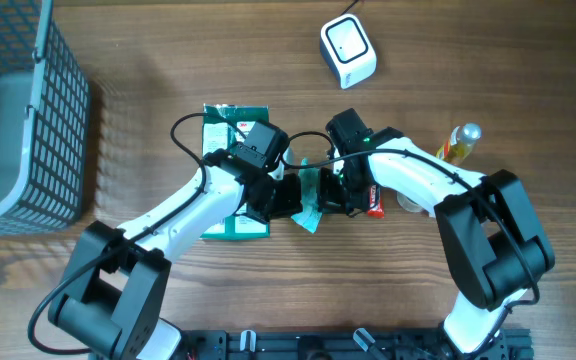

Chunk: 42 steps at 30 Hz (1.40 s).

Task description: Scan the item barcode

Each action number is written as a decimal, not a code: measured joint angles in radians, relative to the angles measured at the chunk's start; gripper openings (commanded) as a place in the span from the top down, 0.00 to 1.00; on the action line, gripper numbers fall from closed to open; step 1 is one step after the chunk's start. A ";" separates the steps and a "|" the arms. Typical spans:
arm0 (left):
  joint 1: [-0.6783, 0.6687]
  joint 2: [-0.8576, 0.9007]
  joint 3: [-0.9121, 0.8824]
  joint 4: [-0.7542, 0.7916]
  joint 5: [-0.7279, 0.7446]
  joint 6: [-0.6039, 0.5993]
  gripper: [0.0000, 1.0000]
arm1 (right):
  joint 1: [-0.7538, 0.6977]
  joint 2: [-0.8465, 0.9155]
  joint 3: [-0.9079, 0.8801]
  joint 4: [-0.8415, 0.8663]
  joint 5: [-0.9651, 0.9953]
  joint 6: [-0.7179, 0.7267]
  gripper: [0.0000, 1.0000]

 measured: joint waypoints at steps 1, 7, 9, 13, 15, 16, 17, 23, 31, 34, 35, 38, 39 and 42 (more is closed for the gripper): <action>0.000 0.006 -0.002 0.008 0.000 -0.001 0.96 | 0.000 0.000 0.000 0.002 -0.006 0.004 0.96; 0.002 0.093 -0.015 0.048 -0.018 -0.004 0.96 | -0.005 0.003 0.068 -0.141 -0.018 -0.056 0.96; 0.005 0.105 -0.015 0.060 -0.011 -0.004 0.96 | -0.005 0.003 0.109 -0.162 -0.038 -0.083 0.96; 0.005 0.107 -0.015 0.064 -0.011 -0.004 0.96 | -0.006 -0.011 0.149 -0.108 -0.062 -0.100 0.96; 0.005 0.107 -0.015 0.065 -0.011 -0.004 0.96 | -0.012 -0.016 0.155 -0.045 -0.068 -0.097 0.96; 0.005 0.107 -0.015 0.065 -0.011 -0.004 0.96 | -0.016 -0.017 0.156 -0.017 -0.068 -0.089 0.96; 0.005 0.107 -0.015 0.065 -0.011 -0.004 0.96 | -0.019 -0.017 0.157 0.005 -0.067 -0.081 0.96; 0.005 0.109 -0.015 0.067 -0.010 -0.004 0.96 | -0.022 -0.017 0.158 0.130 -0.066 -0.012 0.96; 0.005 0.109 -0.015 0.067 -0.010 -0.004 0.96 | -0.022 -0.017 0.156 0.126 0.010 0.018 0.95; 0.005 0.109 -0.015 0.066 -0.010 -0.004 0.96 | -0.022 -0.017 0.141 0.148 0.043 0.019 0.96; 0.005 0.109 -0.015 0.067 -0.010 -0.004 0.96 | -0.022 -0.017 0.140 0.152 0.045 0.020 0.96; 0.005 0.109 -0.015 0.067 -0.010 -0.004 0.96 | -0.022 -0.017 0.134 0.186 0.046 0.023 0.96; 0.005 0.109 -0.015 0.066 -0.010 -0.004 0.96 | -0.022 -0.017 0.134 0.200 0.046 0.023 0.96; 0.005 0.109 -0.015 0.066 -0.010 -0.004 0.96 | -0.022 -0.009 0.134 0.204 0.046 0.023 0.96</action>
